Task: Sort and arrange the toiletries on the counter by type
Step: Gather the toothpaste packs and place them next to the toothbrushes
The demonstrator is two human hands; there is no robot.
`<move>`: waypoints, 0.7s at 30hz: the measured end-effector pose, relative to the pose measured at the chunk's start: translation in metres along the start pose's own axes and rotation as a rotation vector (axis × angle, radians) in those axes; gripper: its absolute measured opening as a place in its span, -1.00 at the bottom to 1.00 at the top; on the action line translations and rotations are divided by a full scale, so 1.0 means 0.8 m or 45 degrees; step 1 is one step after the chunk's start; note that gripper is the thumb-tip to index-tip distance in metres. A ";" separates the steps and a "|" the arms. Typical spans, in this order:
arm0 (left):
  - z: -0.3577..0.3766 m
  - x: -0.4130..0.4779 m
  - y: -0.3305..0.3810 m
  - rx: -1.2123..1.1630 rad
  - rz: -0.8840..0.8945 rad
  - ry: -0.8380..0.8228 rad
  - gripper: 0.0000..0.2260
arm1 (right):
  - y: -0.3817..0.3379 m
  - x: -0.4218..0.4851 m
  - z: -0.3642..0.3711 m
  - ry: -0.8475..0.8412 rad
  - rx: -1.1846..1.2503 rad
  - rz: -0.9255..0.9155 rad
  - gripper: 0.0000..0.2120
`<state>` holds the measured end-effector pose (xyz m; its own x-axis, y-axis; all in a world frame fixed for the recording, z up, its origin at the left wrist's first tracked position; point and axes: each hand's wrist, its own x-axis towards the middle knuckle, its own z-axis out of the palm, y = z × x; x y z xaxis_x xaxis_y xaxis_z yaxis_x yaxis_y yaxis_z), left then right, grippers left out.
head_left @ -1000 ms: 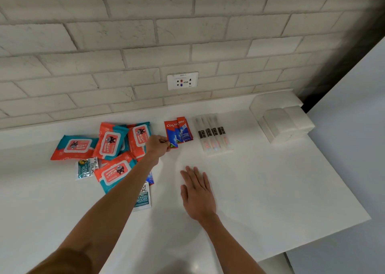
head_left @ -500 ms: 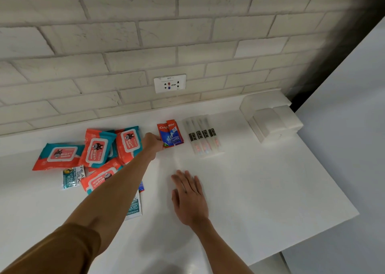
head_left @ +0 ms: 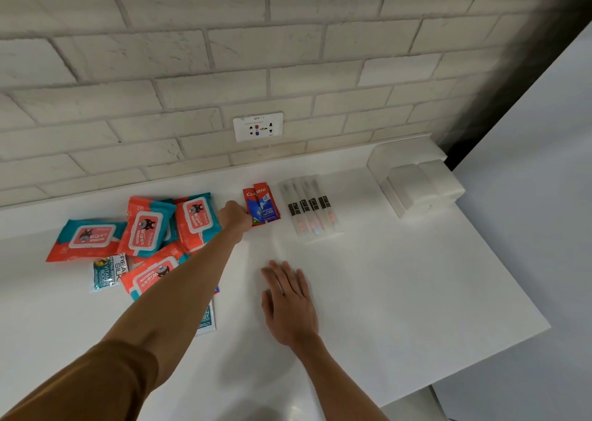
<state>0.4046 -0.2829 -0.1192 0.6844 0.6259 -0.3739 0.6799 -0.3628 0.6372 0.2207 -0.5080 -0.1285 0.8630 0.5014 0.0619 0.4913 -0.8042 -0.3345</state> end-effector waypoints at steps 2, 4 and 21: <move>-0.001 0.000 -0.001 0.016 0.013 -0.007 -0.82 | 0.000 0.000 0.000 -0.008 -0.003 0.004 -0.49; -0.002 0.000 -0.003 0.055 0.026 -0.004 -0.80 | 0.000 0.000 0.000 -0.014 -0.001 0.006 -0.49; -0.092 -0.126 -0.035 0.141 0.587 0.037 -0.87 | 0.001 -0.001 0.004 -0.048 -0.036 0.010 -0.48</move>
<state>0.2973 -0.2852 -0.0495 0.9149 0.4007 -0.0487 0.3319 -0.6781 0.6558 0.2205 -0.5081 -0.1320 0.8619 0.5065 0.0242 0.4884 -0.8164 -0.3080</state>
